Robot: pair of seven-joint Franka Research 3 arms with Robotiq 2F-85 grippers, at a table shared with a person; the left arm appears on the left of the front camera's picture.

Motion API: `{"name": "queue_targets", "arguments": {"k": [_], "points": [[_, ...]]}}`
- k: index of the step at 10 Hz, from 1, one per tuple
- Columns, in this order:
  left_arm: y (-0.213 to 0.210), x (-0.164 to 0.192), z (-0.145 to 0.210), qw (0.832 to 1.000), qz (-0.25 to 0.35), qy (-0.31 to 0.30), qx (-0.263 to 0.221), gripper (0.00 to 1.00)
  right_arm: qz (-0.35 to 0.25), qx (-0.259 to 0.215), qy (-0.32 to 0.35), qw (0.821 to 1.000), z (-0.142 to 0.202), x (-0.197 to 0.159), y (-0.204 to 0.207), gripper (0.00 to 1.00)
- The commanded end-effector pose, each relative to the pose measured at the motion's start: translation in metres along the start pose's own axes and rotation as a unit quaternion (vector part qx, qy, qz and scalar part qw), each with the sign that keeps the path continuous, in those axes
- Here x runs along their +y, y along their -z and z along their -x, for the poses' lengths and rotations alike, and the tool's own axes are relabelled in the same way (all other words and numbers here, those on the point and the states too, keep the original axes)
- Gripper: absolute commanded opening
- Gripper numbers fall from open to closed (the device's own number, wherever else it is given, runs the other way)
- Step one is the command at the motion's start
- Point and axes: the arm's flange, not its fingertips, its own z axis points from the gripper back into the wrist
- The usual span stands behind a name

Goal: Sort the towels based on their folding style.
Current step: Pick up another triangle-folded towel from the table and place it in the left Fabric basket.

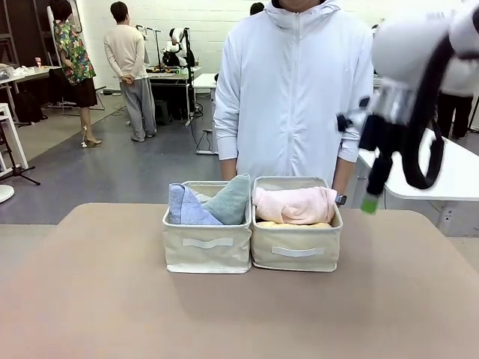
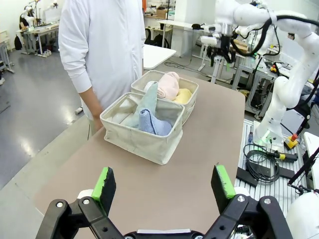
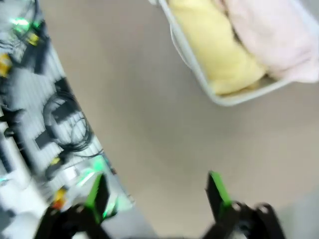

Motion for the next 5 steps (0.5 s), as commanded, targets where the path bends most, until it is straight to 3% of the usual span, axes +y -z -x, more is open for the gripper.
{"name": "queue_targets", "arguments": {"k": [1,2,5], "points": [[-0.002,0.000,0.000,1.000,0.002,0.014,-0.007,1.00,0.027,0.007,0.022,0.999,-0.010,0.000,0.019,1.00],[-0.002,0.000,0.000,1.000,0.002,0.014,-0.007,1.00,0.000,0.000,0.000,1.000,0.000,0.000,0.000,1.00],[-0.002,0.000,0.000,1.000,0.002,0.014,-0.007,1.00,0.000,0.000,0.000,1.000,0.000,0.000,0.000,1.00]]}}
